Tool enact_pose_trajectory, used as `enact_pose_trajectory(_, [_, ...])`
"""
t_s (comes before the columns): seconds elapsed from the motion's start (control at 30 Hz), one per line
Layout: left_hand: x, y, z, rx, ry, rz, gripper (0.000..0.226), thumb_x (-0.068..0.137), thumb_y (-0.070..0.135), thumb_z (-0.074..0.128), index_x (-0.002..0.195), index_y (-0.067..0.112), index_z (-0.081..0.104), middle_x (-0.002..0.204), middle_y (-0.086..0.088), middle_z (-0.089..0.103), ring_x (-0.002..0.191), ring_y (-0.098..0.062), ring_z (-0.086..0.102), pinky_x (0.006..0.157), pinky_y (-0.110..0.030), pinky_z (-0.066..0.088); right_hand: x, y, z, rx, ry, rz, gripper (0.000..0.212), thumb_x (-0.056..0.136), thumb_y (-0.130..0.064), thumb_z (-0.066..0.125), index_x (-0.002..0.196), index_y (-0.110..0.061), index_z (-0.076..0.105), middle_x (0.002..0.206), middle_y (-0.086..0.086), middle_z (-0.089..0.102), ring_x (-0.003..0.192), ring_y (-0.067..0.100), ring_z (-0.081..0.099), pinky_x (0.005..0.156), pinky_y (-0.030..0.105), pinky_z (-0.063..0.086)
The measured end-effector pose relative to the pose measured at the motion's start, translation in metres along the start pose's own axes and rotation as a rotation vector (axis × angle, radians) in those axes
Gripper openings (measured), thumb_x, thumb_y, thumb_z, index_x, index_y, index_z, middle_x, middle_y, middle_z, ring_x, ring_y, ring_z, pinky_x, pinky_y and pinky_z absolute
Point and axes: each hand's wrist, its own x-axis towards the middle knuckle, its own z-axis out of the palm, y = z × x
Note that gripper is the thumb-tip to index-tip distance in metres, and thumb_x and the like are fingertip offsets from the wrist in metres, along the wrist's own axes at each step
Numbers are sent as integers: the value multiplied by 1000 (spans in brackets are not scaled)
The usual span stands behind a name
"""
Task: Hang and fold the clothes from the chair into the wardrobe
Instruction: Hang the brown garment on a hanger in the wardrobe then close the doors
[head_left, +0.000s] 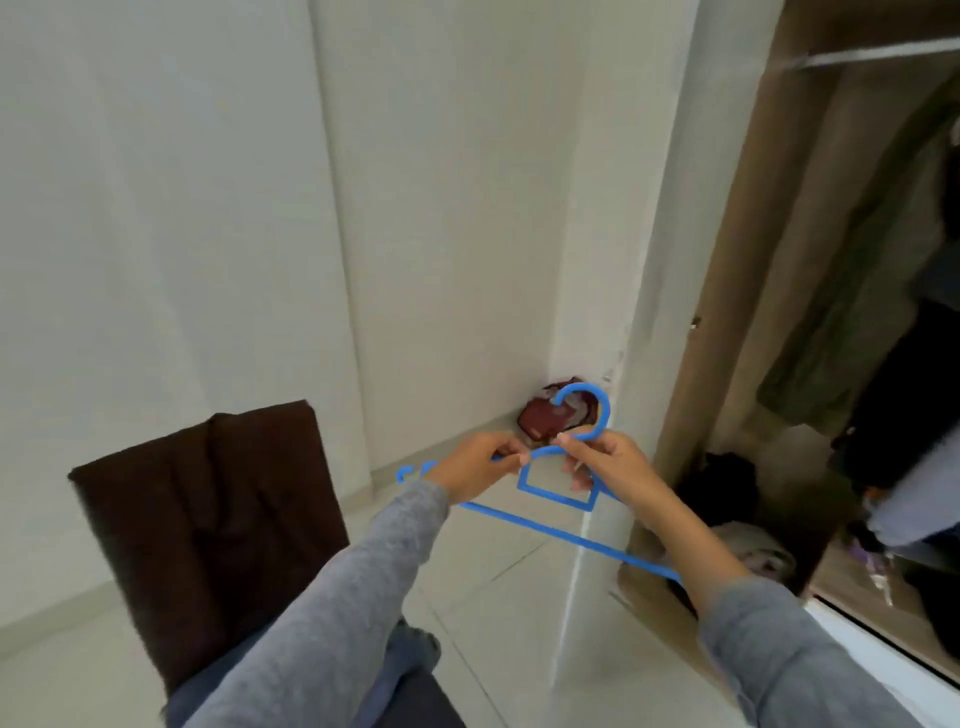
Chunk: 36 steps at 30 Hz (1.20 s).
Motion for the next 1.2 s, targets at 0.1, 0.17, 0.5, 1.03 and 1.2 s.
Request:
enact_pose_trajectory(0.1, [-29,-42,-57,30,55,-104,18,93,20,57,97,4,64,82,-2,59,78,-12,53,72,-18,43,41,-14,67,35,-131,-33,10,90,-16,60,86,-8,64,61,4,63,43,11,53,52,26,45])
enact_pose_trajectory(0.17, [-49,-74,-94,57,80,-190,21,93,27,57,95,7,64,81,0,60,75,-11,54,69,-13,42,67,-20,117,23,-221,-36,10,90,-15,60,85,-7,64,60,5,63,43,10,52,51,24,43])
enact_pose_trajectory(0.5, [-129,-207,-247,29,388,-501,25,95,31,52,74,20,61,74,8,62,71,-2,59,71,-15,43,154,-45,298,57,-410,-47,18,91,-22,60,94,-6,67,70,7,65,53,11,54,55,21,44])
enact_pose_trajectory(1.03, [-122,-342,-283,155,839,-1025,52,93,36,53,130,1,43,134,-16,42,122,-30,45,104,-38,37,271,2,398,404,1,48,11,93,-20,55,85,-13,52,72,3,60,51,7,56,47,16,44])
enact_pose_trajectory(1.2, [-82,-350,-263,263,714,-1198,80,88,52,53,141,0,24,144,-17,27,127,-33,39,98,-44,39,276,24,423,429,7,44,9,95,-15,53,89,-13,46,74,2,58,50,5,58,46,16,45])
